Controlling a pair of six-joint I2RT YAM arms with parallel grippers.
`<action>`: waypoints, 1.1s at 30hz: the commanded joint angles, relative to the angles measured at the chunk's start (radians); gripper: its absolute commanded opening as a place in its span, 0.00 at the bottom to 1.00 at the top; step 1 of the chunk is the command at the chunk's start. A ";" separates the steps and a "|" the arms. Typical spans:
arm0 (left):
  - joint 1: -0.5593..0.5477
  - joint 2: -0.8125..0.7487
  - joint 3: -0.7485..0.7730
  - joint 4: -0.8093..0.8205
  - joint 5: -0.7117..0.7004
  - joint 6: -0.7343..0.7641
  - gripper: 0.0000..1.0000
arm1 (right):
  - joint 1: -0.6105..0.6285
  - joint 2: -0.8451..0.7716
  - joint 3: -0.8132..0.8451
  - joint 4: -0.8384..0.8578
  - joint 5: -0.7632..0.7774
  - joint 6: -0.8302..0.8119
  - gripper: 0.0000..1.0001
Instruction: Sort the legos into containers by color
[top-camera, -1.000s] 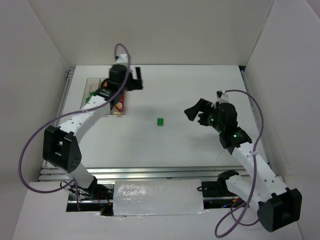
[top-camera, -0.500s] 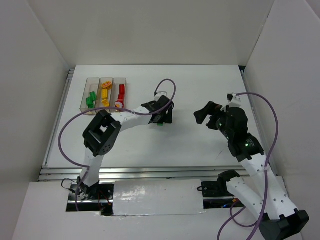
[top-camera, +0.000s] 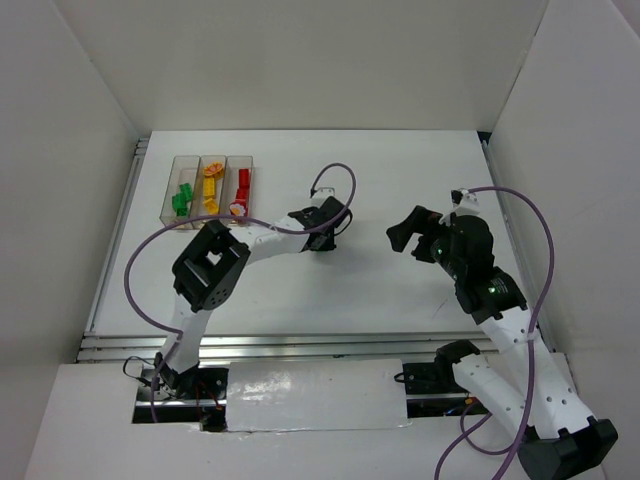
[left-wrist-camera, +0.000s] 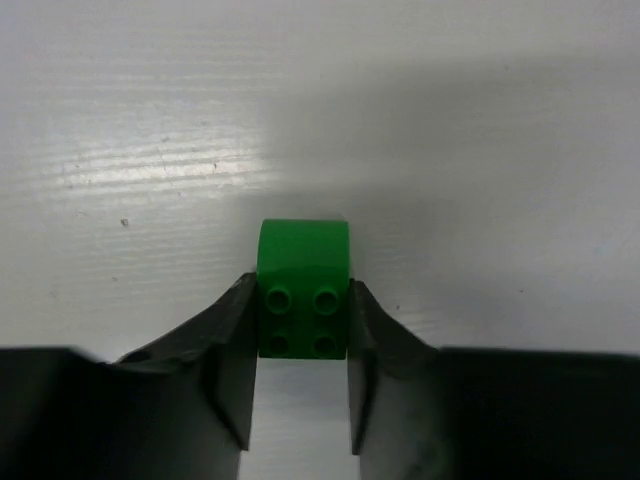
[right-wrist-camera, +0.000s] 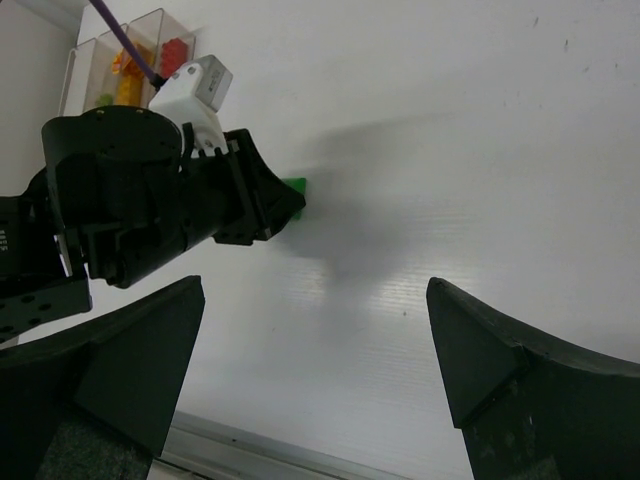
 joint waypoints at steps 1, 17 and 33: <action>-0.012 0.001 -0.011 0.002 -0.013 0.004 0.25 | 0.001 -0.006 -0.005 0.030 -0.022 -0.019 1.00; 0.530 -0.441 -0.206 0.456 -0.188 0.808 0.00 | 0.001 0.011 -0.054 0.109 -0.135 -0.032 1.00; 0.841 -0.271 -0.332 0.696 0.064 0.762 0.13 | 0.001 0.045 -0.063 0.143 -0.239 -0.060 1.00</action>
